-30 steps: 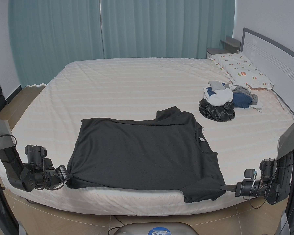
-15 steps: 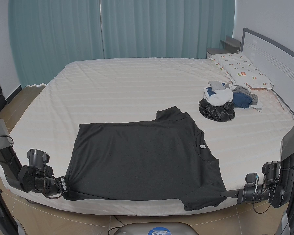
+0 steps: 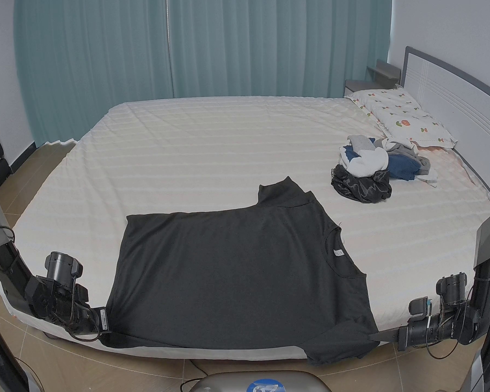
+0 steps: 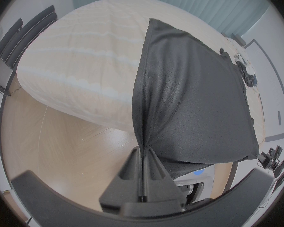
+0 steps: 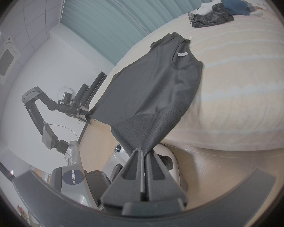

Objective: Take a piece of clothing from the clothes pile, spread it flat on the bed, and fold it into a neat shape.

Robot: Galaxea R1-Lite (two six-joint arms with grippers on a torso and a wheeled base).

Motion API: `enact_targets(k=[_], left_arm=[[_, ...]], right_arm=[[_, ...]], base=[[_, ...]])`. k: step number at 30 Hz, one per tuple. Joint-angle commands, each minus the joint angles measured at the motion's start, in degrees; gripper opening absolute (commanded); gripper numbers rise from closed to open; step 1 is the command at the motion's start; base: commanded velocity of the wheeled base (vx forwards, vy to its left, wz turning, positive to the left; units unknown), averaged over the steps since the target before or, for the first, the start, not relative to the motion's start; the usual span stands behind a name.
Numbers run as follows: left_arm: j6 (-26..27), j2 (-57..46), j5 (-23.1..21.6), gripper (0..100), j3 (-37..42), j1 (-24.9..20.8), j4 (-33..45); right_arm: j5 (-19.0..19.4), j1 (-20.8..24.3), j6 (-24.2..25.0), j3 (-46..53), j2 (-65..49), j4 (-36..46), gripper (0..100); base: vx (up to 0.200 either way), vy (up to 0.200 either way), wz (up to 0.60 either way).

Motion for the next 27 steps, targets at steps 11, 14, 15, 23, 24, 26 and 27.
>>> enact_targets(k=[11, 14, 15, 23, 24, 26, 27], left_arm=[[-1.2, -6.2, -0.7, 0, -3.4, -0.1, 2.3], [-4.4, -7.1, -1.2, 0, -5.0, -0.1, 2.4], [-5.0, -7.1, -1.3, 0, -5.3, -0.1, 2.4], [-16.2, -6.7, -3.6, 0, -10.2, -0.1, 2.3], [-17.0, -6.7, -4.0, 0, -10.6, -0.1, 2.3], [-17.8, -6.6, -4.7, 0, -10.9, -0.1, 2.3], [-17.9, -6.6, -5.2, 0, -11.2, 0.0, 2.4]], right_arm=[[-0.1, -0.8, 1.3, -2.4, -2.9, -0.7, 0], [-0.1, -0.7, 4.9, -2.8, -2.9, -4.5, 0], [-0.1, -0.6, 5.5, -2.9, -2.9, -5.3, 0], [-3.9, 1.5, 17.8, -6.3, -1.3, -15.6, 0], [-4.0, 1.8, 18.2, -7.1, -1.3, -15.5, 0], [-4.2, 2.3, 18.8, -8.3, -1.4, -15.2, 0], [-4.2, 2.8, 19.4, -10.1, -1.2, -15.0, 0]], base=[[0.000, 0.000, 0.00], [0.000, 0.000, 0.00], [0.000, 0.000, 0.00], [0.000, 0.000, 0.00], [0.000, 0.000, 0.00], [0.000, 0.000, 0.00], [0.000, 0.000, 0.00]])
